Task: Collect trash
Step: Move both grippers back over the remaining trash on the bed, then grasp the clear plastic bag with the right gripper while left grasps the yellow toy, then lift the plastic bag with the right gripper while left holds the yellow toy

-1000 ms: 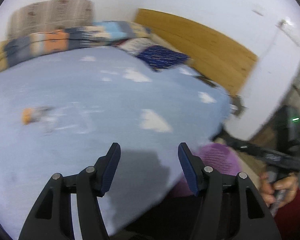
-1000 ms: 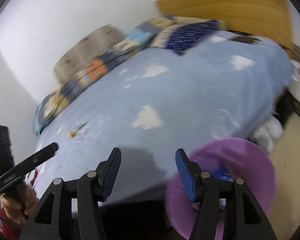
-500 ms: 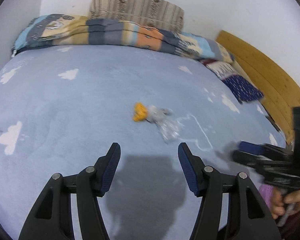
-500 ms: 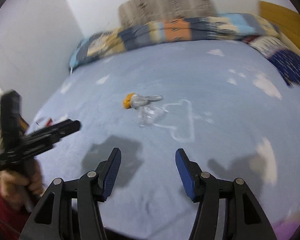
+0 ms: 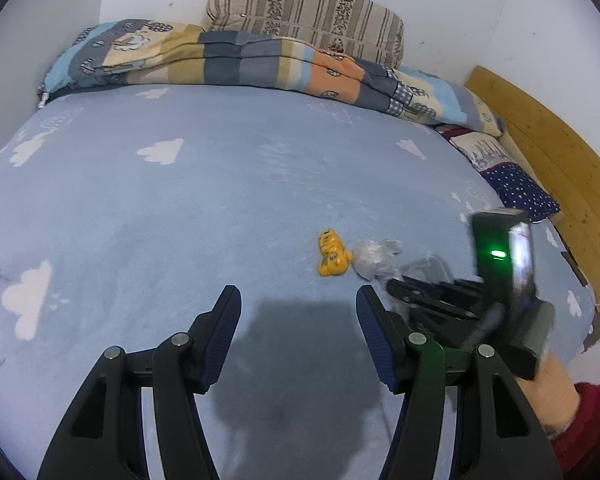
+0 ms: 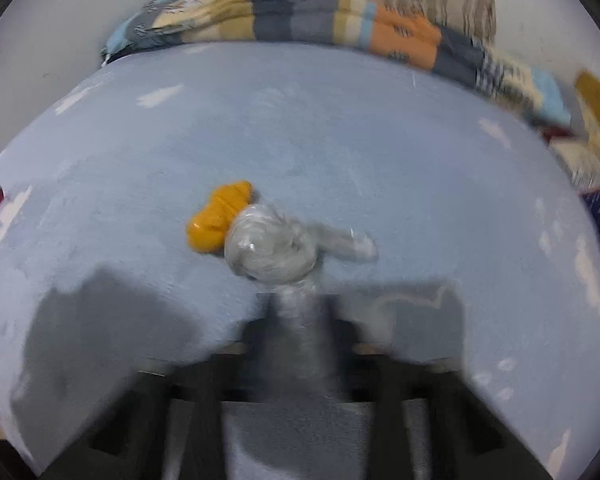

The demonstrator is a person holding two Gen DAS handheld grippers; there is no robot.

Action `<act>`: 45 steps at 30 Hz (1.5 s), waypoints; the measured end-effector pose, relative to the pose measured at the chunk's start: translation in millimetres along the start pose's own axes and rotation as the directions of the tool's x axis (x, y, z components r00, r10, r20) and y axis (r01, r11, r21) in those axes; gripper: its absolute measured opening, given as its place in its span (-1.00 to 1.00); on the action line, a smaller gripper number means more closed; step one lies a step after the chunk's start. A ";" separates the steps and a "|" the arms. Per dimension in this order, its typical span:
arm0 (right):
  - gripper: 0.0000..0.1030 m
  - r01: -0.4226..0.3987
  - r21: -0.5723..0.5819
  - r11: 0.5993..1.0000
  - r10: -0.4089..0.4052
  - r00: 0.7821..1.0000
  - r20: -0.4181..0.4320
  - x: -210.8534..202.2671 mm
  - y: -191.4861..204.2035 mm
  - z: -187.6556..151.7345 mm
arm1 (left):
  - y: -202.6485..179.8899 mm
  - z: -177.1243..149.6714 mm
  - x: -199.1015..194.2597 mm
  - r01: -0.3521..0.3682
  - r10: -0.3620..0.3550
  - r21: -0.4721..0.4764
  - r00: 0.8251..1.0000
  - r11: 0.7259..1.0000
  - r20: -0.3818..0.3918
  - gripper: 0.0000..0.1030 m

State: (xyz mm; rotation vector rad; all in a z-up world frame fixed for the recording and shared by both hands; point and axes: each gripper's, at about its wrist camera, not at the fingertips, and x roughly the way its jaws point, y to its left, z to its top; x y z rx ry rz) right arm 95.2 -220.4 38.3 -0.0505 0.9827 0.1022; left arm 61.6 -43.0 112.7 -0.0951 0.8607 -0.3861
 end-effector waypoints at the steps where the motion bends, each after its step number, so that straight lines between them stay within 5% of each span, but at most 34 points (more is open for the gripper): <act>1: -0.85 -0.010 0.023 1.000 0.010 1.000 0.007 -3.3 -5.6 0.3 | -4.0 3.0 8.0 0.008 -0.008 0.010 1.000 1.000 -0.006 0.14; 8: -0.87 -0.023 0.150 0.988 0.018 0.999 0.038 -61.8 -45.1 -11.3 | -37.9 11.9 67.5 0.058 -0.054 0.043 0.995 0.997 -0.084 0.17; 16: -0.87 -0.125 0.314 0.941 0.088 0.988 0.129 -130.3 -68.2 -52.7 | -47.7 21.8 133.2 0.000 0.007 0.047 0.988 0.999 -0.151 0.16; 20: -0.87 -0.151 0.344 0.927 0.110 0.985 0.136 -132.9 -68.7 -57.7 | -46.7 22.0 147.1 -0.019 0.028 0.056 0.986 0.998 -0.166 -0.34; 22: -0.87 -0.146 0.347 0.926 0.107 0.986 0.131 -129.9 -70.1 -55.8 | -44.7 20.7 147.3 -0.025 0.034 0.056 0.987 0.998 -0.156 -0.34; 36: -0.87 -0.115 0.361 0.925 0.053 0.983 0.177 -153.1 -57.4 -82.9 | -68.3 4.8 25.8 -0.013 0.011 0.132 1.000 0.991 0.013 -0.35; 45: -0.87 -0.118 0.351 0.929 0.036 0.973 0.230 -182.1 -41.6 -126.4 | -75.6 -44.0 -64.7 -0.038 0.024 0.210 0.997 0.977 0.068 -0.34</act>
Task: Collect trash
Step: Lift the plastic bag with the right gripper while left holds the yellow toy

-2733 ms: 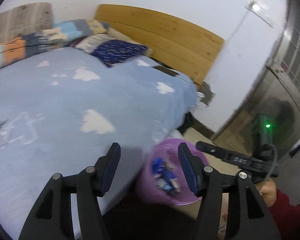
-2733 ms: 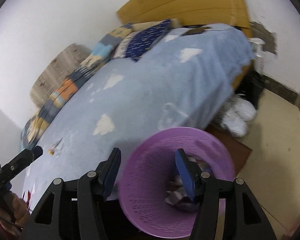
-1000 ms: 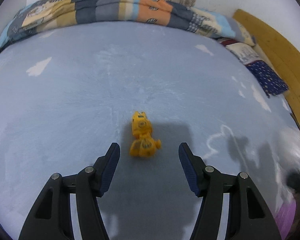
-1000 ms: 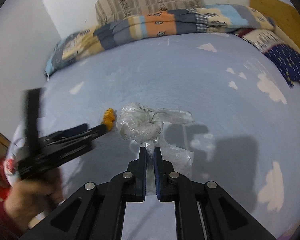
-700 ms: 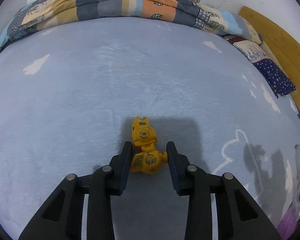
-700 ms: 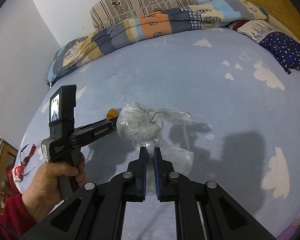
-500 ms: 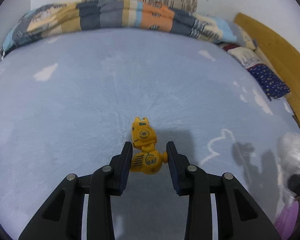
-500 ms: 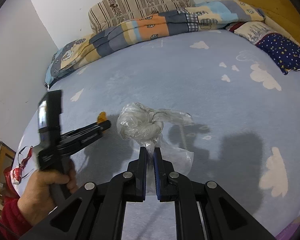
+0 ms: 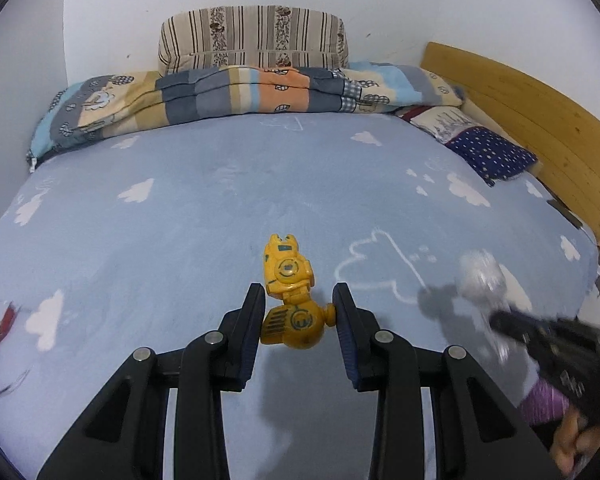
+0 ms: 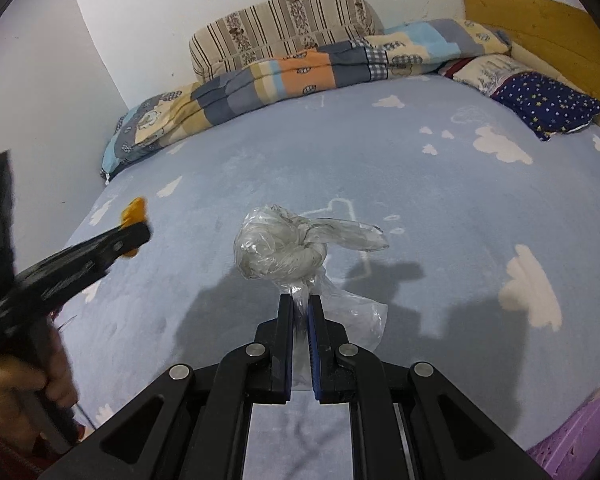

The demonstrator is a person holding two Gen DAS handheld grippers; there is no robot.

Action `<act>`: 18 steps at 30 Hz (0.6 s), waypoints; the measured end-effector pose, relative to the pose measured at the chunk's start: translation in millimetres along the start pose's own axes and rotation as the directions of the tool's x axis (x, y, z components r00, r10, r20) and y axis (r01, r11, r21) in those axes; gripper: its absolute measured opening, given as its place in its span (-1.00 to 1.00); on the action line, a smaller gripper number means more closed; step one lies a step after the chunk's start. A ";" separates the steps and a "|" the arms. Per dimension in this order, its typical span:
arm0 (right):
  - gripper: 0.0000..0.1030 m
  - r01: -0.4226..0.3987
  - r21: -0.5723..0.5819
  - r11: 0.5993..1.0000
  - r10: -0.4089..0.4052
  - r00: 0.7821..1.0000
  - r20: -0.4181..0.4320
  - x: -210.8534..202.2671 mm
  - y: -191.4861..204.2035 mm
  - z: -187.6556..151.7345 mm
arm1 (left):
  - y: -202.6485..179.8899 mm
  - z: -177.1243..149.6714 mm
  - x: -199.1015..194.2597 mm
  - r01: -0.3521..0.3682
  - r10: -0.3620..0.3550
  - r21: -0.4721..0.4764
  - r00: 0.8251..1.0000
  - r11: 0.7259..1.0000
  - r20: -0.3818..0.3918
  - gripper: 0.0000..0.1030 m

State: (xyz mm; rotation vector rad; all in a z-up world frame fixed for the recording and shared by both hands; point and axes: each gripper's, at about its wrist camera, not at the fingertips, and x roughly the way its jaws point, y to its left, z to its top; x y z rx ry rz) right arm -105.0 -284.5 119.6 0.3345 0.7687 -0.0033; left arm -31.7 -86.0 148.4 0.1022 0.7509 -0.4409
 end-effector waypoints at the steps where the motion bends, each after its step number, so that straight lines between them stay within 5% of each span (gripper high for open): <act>1: -0.87 0.005 -0.009 1.000 -0.005 1.000 0.010 -3.3 2.3 -2.5 | -0.6 -5.9 -7.8 -0.005 0.005 0.002 1.000 1.000 0.005 -0.34; 8: -0.87 0.057 -0.137 0.989 -0.050 0.997 0.053 -12.6 32.2 -20.1 | 0.4 -40.5 -35.3 -0.058 0.060 -0.024 0.996 0.998 0.073 -0.34; 18: -0.87 0.133 -0.229 0.964 -0.119 0.990 0.075 -7.0 43.8 -25.8 | 6.4 -45.7 -24.3 -0.046 0.049 -0.046 0.997 0.998 0.066 -0.35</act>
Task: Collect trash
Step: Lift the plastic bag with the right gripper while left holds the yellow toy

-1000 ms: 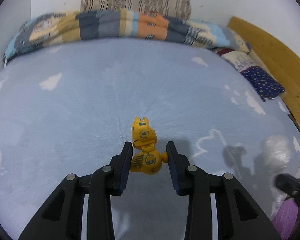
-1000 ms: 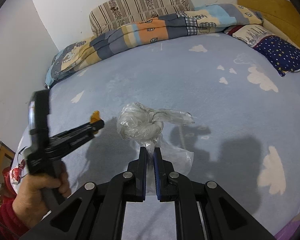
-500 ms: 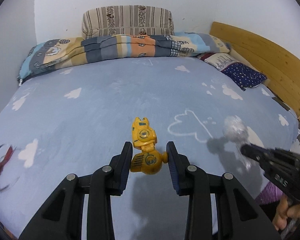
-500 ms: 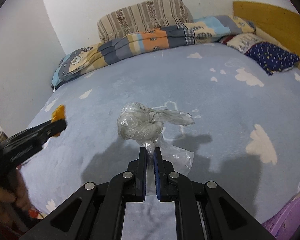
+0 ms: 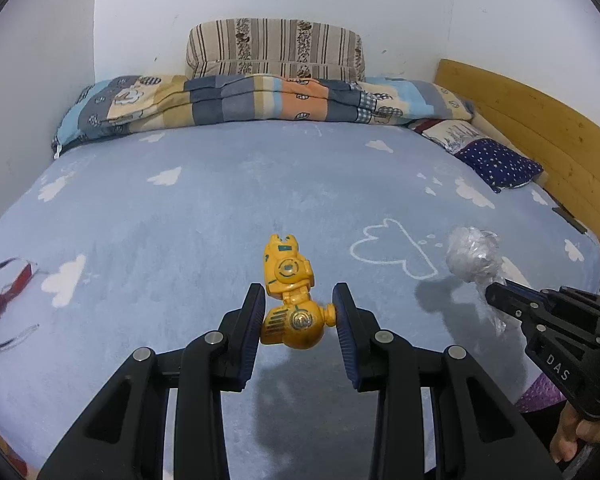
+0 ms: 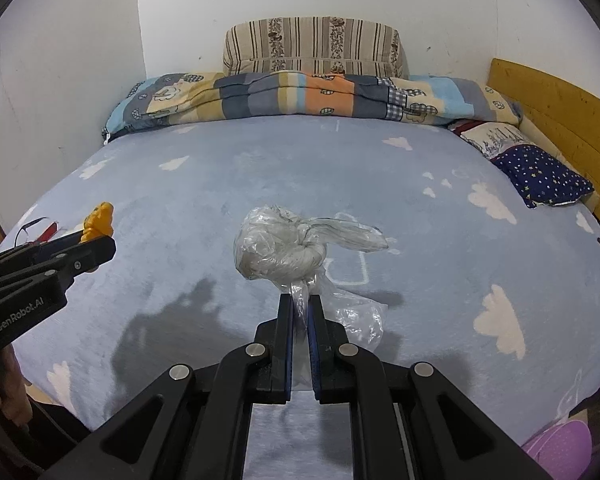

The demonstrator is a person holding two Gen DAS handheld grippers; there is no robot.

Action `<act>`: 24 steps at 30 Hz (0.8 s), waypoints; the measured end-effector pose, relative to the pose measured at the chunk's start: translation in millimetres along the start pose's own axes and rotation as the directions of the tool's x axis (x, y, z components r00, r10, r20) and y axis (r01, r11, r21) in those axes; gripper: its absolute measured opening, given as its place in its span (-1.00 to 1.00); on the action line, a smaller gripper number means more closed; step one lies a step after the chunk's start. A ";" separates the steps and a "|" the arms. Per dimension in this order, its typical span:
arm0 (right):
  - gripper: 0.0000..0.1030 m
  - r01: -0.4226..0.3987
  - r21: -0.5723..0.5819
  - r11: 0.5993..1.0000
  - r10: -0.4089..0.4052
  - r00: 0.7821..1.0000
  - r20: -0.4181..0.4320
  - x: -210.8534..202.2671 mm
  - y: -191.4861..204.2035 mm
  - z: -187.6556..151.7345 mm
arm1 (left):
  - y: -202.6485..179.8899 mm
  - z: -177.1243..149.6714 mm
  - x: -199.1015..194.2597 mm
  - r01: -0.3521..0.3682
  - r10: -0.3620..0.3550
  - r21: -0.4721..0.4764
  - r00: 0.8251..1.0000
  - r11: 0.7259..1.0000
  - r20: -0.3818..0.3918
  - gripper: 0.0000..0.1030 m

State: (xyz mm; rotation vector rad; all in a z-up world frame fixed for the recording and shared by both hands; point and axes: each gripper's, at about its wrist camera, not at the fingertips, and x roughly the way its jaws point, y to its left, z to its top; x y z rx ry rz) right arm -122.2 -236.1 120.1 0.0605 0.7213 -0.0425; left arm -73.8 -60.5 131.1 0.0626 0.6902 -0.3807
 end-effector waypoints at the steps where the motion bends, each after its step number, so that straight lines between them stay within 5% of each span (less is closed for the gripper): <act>1: -0.87 0.000 0.000 1.000 0.000 1.000 -0.002 0.3 0.7 0.0 | -1.3 -0.4 -0.2 0.000 0.000 0.008 1.000 1.000 0.001 -0.35; 24: -0.87 0.038 -0.057 0.998 -0.036 0.999 0.029 -5.2 14.3 -1.1 | -9.6 -2.0 -2.8 0.018 -0.019 0.038 1.000 0.999 0.012 -0.34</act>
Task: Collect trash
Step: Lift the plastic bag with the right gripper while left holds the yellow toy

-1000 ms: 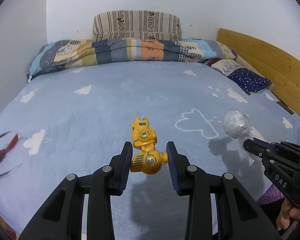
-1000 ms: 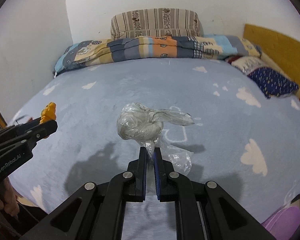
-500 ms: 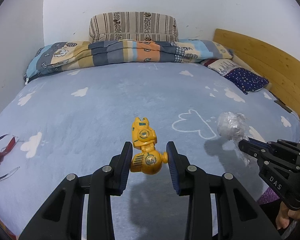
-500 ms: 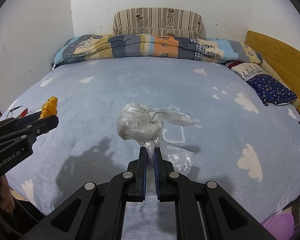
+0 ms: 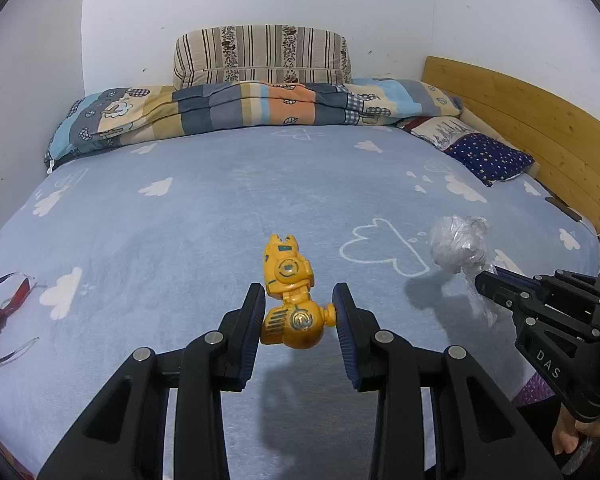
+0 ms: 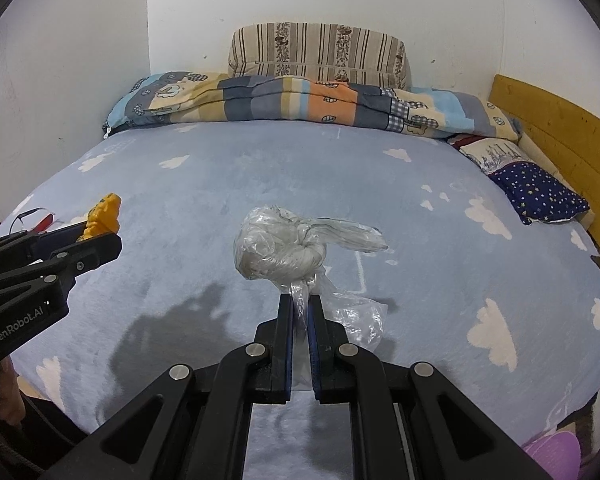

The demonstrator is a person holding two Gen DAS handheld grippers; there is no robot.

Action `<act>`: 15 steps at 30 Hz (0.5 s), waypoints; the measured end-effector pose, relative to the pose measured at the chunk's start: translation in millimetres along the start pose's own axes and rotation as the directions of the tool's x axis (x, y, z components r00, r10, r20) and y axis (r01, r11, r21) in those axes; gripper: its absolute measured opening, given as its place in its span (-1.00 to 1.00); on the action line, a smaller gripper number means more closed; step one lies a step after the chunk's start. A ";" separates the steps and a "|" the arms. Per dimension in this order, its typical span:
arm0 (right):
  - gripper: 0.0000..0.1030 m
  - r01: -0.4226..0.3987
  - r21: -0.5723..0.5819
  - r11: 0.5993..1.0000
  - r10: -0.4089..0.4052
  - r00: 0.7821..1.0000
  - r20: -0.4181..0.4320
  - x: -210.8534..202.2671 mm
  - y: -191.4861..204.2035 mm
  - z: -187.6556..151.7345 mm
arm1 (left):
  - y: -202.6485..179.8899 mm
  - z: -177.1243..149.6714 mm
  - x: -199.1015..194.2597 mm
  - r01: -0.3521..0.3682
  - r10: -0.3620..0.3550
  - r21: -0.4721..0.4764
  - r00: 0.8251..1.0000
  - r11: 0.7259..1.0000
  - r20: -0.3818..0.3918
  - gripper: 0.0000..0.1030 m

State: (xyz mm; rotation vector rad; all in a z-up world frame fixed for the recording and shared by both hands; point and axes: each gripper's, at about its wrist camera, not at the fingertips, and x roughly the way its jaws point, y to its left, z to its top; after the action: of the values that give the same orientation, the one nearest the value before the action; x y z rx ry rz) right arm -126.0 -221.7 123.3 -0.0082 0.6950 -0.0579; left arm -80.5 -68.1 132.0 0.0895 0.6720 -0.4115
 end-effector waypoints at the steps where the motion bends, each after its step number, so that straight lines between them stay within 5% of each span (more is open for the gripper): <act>1: -0.87 0.003 -0.003 1.000 -0.003 1.000 0.002 -0.3 0.6 0.2 | -0.1 0.0 0.0 0.000 0.000 0.000 1.000 1.000 0.000 -0.34; 15: -0.87 0.019 -0.017 1.000 -0.018 1.000 0.011 -0.5 3.4 1.2 | -1.6 0.1 -0.4 0.001 -0.001 0.001 1.000 1.000 -0.001 -0.34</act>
State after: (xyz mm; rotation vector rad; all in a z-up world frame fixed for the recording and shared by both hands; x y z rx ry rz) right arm -125.4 -218.4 124.5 -0.0317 0.6848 -0.0695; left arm -81.4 -69.4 132.4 0.0906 0.6727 -0.4126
